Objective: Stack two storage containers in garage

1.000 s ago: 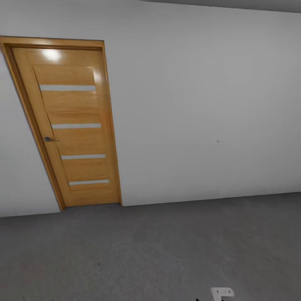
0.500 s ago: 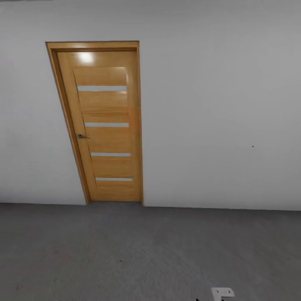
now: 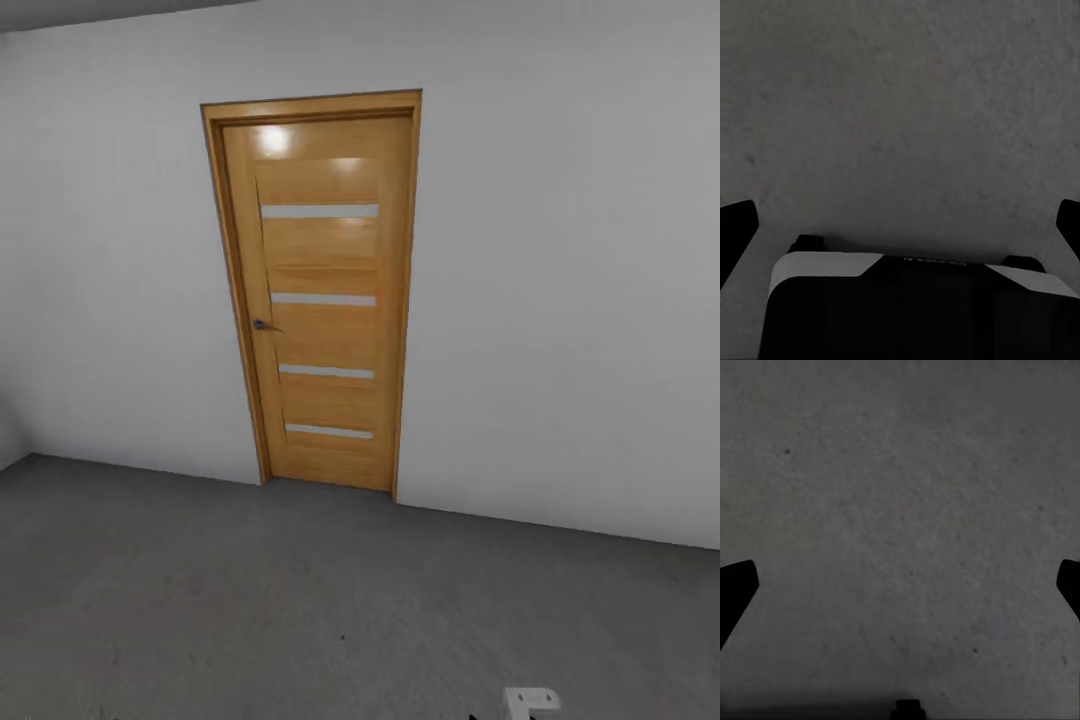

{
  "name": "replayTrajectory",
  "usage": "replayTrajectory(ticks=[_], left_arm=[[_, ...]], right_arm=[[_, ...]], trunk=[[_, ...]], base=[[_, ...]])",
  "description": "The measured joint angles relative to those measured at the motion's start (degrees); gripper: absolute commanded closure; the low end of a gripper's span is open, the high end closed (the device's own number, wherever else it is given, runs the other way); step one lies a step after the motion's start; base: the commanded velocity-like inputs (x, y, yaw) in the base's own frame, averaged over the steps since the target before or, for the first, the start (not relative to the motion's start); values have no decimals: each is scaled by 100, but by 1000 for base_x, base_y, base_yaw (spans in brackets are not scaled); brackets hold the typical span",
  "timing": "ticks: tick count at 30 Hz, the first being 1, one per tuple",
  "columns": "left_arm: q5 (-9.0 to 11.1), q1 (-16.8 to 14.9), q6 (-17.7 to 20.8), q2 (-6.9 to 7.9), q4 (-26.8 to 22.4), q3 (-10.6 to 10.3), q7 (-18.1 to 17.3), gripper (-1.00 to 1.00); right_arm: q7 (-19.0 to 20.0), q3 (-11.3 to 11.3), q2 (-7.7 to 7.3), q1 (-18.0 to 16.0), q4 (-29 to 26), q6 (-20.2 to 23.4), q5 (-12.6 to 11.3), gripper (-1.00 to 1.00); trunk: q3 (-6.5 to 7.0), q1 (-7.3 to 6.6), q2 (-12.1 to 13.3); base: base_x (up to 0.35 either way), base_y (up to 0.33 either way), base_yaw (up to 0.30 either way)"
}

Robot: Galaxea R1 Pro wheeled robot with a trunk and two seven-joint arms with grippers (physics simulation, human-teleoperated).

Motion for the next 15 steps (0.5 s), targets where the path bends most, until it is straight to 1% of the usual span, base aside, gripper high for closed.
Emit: replayTrajectory(ticks=[8,13,15], left_arm=[[7,0,-43,18,33,24,-21,-100],[7,0,-424,22,35,57,-23,-100],[7,0,-502,23,35,63,-23,-100]], right_arm=[[0,0,0,0,0,0,0,-100],[0,0,0,0,0,0,0,-100],[0,0,0,0,0,1,0,-100]], trunk=[[0,0,0],[0,0,0],[0,0,0]], base=[[249,235,268],[258,220,241],[259,215,232]])
